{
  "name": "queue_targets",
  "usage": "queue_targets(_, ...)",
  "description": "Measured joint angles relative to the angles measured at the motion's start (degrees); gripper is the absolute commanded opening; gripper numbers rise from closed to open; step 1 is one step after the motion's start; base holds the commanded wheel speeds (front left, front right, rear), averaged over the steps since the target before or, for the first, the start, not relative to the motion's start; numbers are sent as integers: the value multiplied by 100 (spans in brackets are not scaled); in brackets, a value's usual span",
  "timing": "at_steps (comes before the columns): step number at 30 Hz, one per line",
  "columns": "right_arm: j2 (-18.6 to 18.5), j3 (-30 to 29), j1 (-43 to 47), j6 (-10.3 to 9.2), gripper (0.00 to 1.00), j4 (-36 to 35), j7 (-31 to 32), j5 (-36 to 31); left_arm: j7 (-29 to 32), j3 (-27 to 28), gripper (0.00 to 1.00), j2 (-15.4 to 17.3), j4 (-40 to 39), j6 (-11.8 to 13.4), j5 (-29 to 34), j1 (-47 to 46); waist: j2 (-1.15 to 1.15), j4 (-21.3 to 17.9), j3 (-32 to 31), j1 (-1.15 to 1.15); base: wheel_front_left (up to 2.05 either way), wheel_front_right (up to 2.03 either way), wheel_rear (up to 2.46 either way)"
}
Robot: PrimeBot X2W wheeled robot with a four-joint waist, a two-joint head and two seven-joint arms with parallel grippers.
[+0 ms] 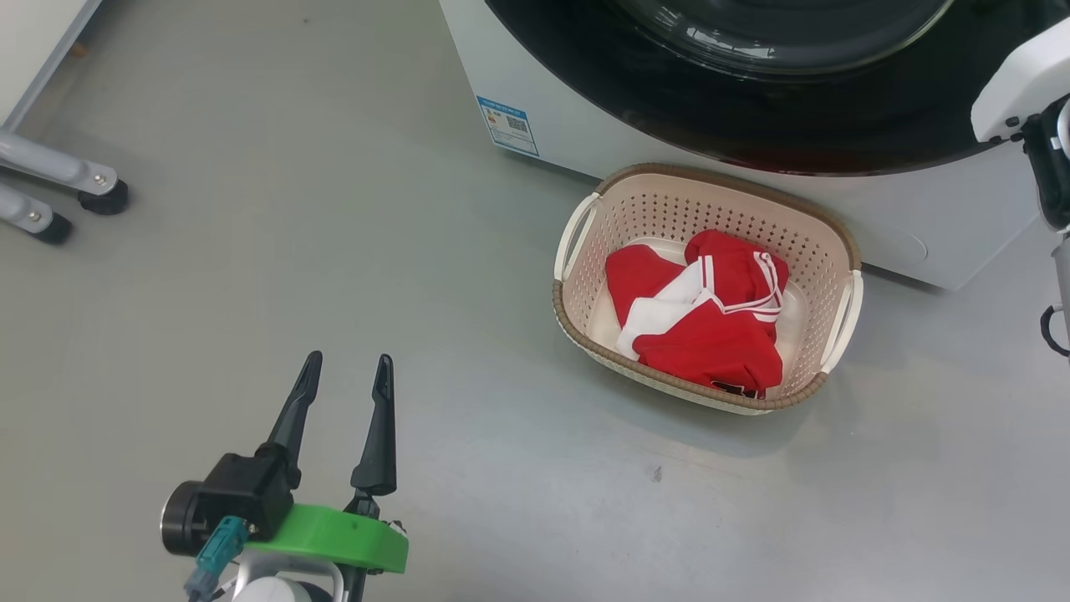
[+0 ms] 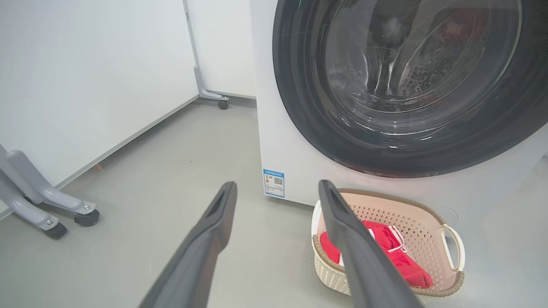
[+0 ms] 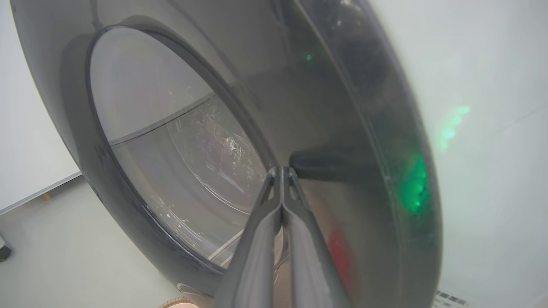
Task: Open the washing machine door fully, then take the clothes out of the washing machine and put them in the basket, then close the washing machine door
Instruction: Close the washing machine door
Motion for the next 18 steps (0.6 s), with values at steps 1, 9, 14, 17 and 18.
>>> queue_targets(1,4,13,-2,1,0,23,-18,0,-1,1,100,0,4,0,3,-8,0,0,-3,0,0,0,0)
queue_targets(9,48,141,6,108,0,174,-190,1,-15,14,100,0,42,0,51,-49,0,-38,-62,0,0,0,0)
queue_targets(14,226,281,154,179,0,183,-345,36,-16,89,100,29,47,0,69,-49,0,-147,-110,0,0,0,0)
queue_targets(17,321,344,369,219,0,179,-487,52,-16,124,100,62,46,0,76,-49,0,-234,-144,0,0,0,0)
queue_targets(18,349,365,438,236,0,176,-534,52,-16,136,100,76,46,0,87,-49,0,-267,-156,0,0,0,0)
